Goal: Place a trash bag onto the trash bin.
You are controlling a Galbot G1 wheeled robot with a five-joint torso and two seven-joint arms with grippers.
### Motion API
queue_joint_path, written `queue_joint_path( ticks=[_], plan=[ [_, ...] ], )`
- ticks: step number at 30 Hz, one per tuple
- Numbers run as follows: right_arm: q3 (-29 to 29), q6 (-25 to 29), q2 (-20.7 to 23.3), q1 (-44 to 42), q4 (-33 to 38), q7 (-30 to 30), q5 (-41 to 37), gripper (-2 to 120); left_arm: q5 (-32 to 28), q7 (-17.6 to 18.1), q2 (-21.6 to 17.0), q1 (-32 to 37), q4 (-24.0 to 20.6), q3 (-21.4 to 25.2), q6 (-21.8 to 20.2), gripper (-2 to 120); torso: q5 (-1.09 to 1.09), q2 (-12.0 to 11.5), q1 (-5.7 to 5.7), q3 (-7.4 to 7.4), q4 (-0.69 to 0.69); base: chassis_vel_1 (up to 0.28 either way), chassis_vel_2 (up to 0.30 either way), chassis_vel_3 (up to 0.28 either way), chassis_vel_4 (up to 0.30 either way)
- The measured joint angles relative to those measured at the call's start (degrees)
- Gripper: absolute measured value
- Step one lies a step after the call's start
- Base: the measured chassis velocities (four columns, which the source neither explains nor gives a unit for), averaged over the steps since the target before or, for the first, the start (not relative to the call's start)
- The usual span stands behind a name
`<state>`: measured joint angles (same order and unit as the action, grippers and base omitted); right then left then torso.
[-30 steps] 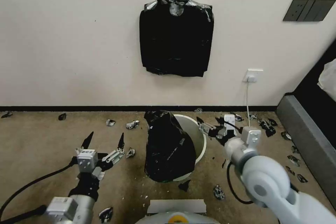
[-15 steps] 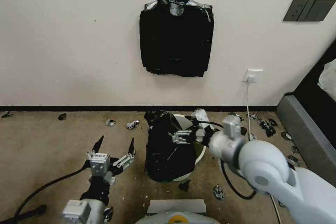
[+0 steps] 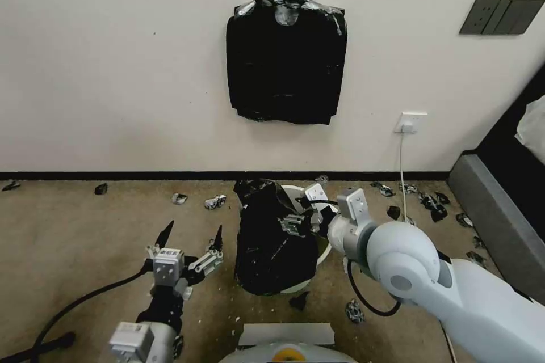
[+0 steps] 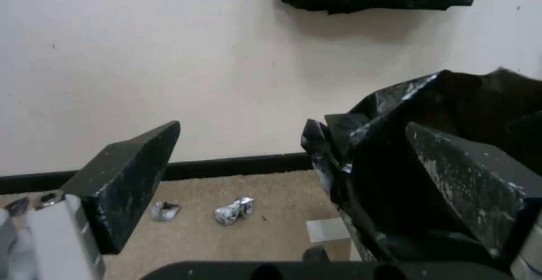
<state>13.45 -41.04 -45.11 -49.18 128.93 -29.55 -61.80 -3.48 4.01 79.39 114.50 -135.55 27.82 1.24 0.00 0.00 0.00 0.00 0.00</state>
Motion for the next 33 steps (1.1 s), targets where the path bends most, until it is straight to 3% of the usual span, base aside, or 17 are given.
queue_joint_path(
  ticks=[7, 13, 14, 17, 24, 30, 31, 33],
  plan=[
    [0.4, -0.2, -0.1, 0.4, -0.9, 0.0, 0.6, 24, -0.4, 2.2, -1.7, -1.4, -0.1, -0.7, -3.6, 100, 0.0, 0.0, 0.0, 0.0, 0.0, 0.0, 0.0, 0.0, 0.0],
    [0.2, -0.2, 0.4, 0.1, -1.0, -0.1, 1.0, 0, -3.8, 8.8, -5.0, -5.4, 0.0, -7.5, -11.7, 100, 0.0, 0.0, 0.0, 0.0, -0.01, 0.0, 0.0, 0.0, 0.0],
    [0.2, -0.2, 0.4, 0.1, -1.0, -0.1, 1.0, 0, -3.8, 8.8, -5.0, -5.4, 0.0, -7.5, -11.7, 100, 0.0, 0.0, 0.0, 0.0, -0.01, 0.0, 0.0, 0.0, 0.0],
    [0.0, -0.1, 0.5, -0.6, -1.0, 0.2, 1.7, 0, -5.8, 13.1, -6.8, -9.8, 1.9, -11.0, -14.8, 100, 0.0, 0.0, 0.0, 0.0, 0.0, 0.0, 0.0, 0.0, 0.0],
    [-0.2, 0.1, 0.8, -1.1, -1.0, 0.8, 2.1, 0, -10.1, 16.9, -7.7, -17.0, 6.3, -16.2, -18.7, 100, 0.01, 0.0, 0.0, 0.0, -0.01, 0.0, 0.0, 0.0, 0.0],
    [-1.3, 0.3, 1.4, -1.4, -1.0, 1.3, 2.1, 0, -20.2, 24.1, -8.0, -31.7, 13.1, -23.0, -26.9, 100, 0.0, 0.0, 0.0, 0.0, 0.0, 0.0, 0.0, 0.0, 0.0],
    [-1.3, 0.3, 1.4, -1.4, -1.0, 1.3, 2.1, 0, -20.2, 24.1, -8.0, -31.7, 13.1, -23.0, -26.9, 100, 0.0, 0.0, 0.0, 0.0, 0.0, 0.0, 0.0, 0.0, 0.0],
    [-1.4, 0.3, 1.4, -1.4, -1.0, 1.3, 2.1, 0, -24.6, 28.3, -8.3, -35.6, 15.0, -25.4, -30.5, 100, -0.01, 0.0, 0.0, 0.01, 0.0, 0.0, 0.0, 0.0, 0.0]
  ],
)
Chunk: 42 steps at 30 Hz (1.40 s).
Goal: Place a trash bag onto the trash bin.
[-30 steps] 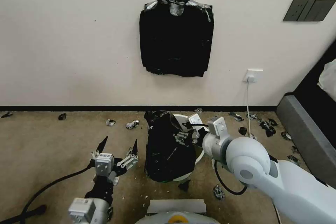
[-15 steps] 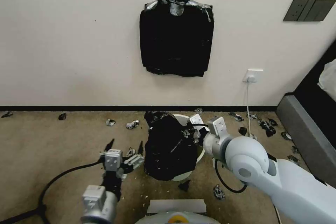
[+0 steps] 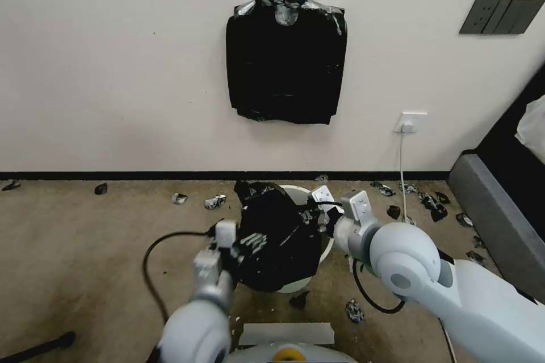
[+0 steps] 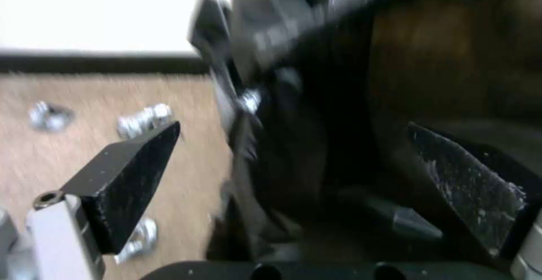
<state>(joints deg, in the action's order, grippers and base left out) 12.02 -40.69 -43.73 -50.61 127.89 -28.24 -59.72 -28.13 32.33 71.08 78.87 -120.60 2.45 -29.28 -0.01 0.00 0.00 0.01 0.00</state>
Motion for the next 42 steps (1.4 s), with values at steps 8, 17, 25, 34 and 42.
queue_joint_path(
  ticks=[8, 17, 25, 34, 42],
  plan=[
    [-0.4, 0.0, 0.3, -0.2, -0.1, 0.0, 0.0, 0, -5.2, 9.3, -0.6, -7.3, 3.4, -2.8, -7.4, 100, 0.01, 0.0, 0.0, -0.01, 0.0, 0.0, 0.0, 0.0, 0.0],
    [-0.2, 0.1, 0.3, -0.9, -0.1, 0.1, 0.0, 0, -14.6, 14.3, -0.2, -11.8, 7.0, -4.0, -8.8, 95, 0.01, 0.0, 0.0, -0.01, 0.0, 0.0, 0.0, 0.0, 0.0],
    [-1.4, 0.1, -0.2, -2.0, 0.0, 0.1, 0.0, 0, -21.7, 20.6, -0.1, -13.9, 8.8, -5.2, -11.4, 68, 0.01, 0.0, 0.0, -0.01, -0.01, 0.0, 0.0, 0.0, 0.0],
    [-2.1, 0.2, -0.3, -2.8, 0.0, 0.2, 0.1, 0, -26.2, 22.8, 0.4, -14.8, 9.9, -4.7, -11.6, 34, 0.02, 0.0, 0.0, -0.02, -0.01, 0.0, 0.0, 0.0, 0.0],
    [-2.3, 0.8, -0.3, -3.0, -0.1, 0.4, 0.3, 0, -28.5, 24.0, 0.9, -14.9, 10.2, -4.4, -11.1, 9, 0.01, 0.0, 0.0, -0.02, -0.01, 0.0, 0.0, 0.0, 0.0]
  ],
)
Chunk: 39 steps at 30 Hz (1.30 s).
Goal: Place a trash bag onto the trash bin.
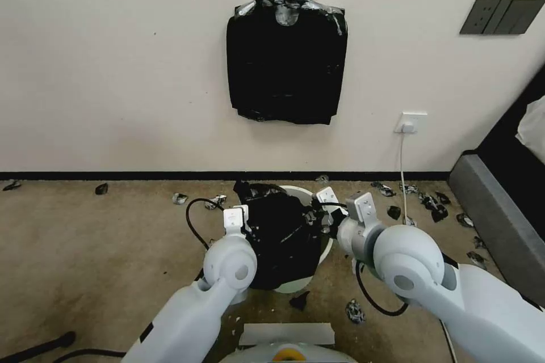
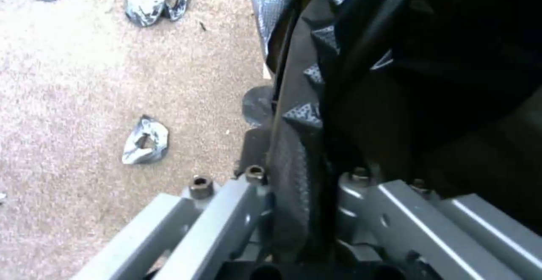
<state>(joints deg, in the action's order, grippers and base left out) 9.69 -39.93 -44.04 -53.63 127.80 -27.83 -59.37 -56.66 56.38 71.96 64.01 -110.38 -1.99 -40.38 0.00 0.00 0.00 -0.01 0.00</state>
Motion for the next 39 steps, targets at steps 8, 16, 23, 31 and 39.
queue_joint_path(
  ticks=[8, 16, 23, 31, 39],
  plan=[
    [-1.1, 1.1, 0.1, -1.3, 0.4, 0.8, 1.9, 0, -0.7, -0.1, -0.1, 1.0, -1.0, 0.9, 2.4, 7, -0.02, 0.0, 0.0, 0.01, 0.01, 0.0, 0.0, 0.0, 0.0],
    [-2.8, 6.8, 1.0, -0.8, 1.0, 4.6, 9.0, 0, -0.5, -4.4, -2.0, 2.6, -4.4, 2.7, 6.7, 3, 0.0, 0.0, 0.0, 0.02, 0.01, 0.0, 0.0, 0.0, 0.0],
    [-1.8, 12.0, 2.1, 3.7, -1.1, 7.6, 16.1, 0, 5.8, -14.5, -6.3, 4.0, -9.8, 3.2, 11.3, 3, 0.0, 0.0, -0.01, 0.02, 0.0, 0.0, 0.0, 0.0, 0.0],
    [-0.6, 12.8, 3.1, 10.4, -2.3, 6.3, 16.2, 0, 6.6, -21.4, -16.6, 2.8, -15.8, 5.2, 14.2, 3, -0.01, 0.0, 0.0, 0.02, 0.0, 0.0, 0.0, 0.0, 0.0],
    [0.2, 14.4, 5.0, 14.1, -4.0, 6.9, 17.4, 0, 7.0, -25.3, -20.6, 5.3, -19.8, 8.0, 14.0, 3, -0.01, 0.0, -0.01, 0.02, 0.0, 0.0, 0.0, 0.0, 0.0]
  ],
)
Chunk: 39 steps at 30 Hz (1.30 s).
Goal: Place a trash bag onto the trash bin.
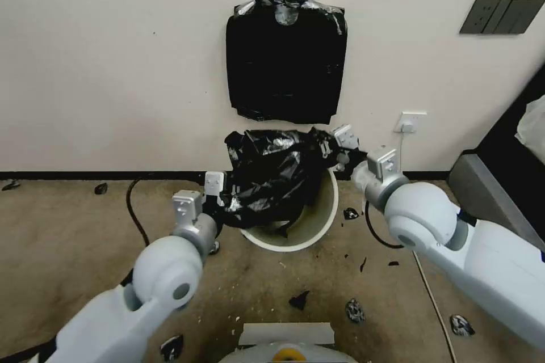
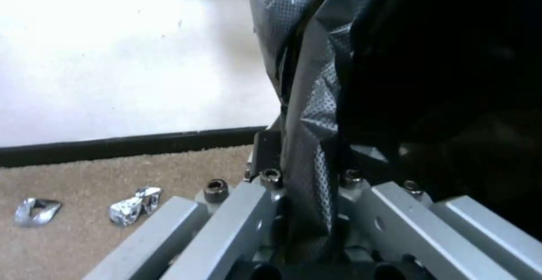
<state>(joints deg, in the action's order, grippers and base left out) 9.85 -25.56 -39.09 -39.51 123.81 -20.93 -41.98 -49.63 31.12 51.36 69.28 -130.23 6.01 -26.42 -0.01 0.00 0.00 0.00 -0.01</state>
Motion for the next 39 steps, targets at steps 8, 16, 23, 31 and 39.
queue_joint_path(
  ticks=[8, 16, 23, 31, 39],
  plan=[
    [-0.9, -3.3, 6.2, -2.1, -0.5, 3.9, -4.2, 0, 5.6, -7.9, -1.1, 4.5, -2.3, 3.7, 3.4, 3, 0.01, 0.0, 0.0, 0.0, 0.0, 0.0, 0.0, 0.0, 0.0],
    [-5.6, -3.5, 12.7, -8.7, 3.0, 7.4, -8.3, 0, 2.6, -9.0, 1.4, 8.2, -3.7, 9.3, 8.0, 3, 0.01, 0.0, 0.01, -0.01, 0.01, 0.0, 0.0, 0.0, 0.0],
    [-10.5, -2.0, 13.3, -16.4, 5.7, 11.7, -7.5, 0, -6.3, -6.3, 5.1, 8.0, -4.3, 12.3, 10.3, 3, 0.01, 0.0, 0.0, -0.01, 0.01, 0.0, 0.0, 0.0, 0.0],
    [-16.7, -0.8, 11.0, -26.3, 5.4, 13.2, -3.5, 0, -10.7, -4.9, 5.3, 9.2, -4.3, 15.7, 10.4, 4, 0.01, 0.0, 0.01, -0.01, 0.01, 0.0, 0.0, 0.0, 0.0],
    [-17.4, 1.2, 4.8, -30.9, 6.3, 11.6, -3.0, 0, -12.4, -4.1, 5.3, 10.9, -5.0, 16.3, 10.2, 5, 0.01, 0.0, 0.01, -0.01, 0.0, 0.0, 0.0, 0.0, 0.0]
  ],
)
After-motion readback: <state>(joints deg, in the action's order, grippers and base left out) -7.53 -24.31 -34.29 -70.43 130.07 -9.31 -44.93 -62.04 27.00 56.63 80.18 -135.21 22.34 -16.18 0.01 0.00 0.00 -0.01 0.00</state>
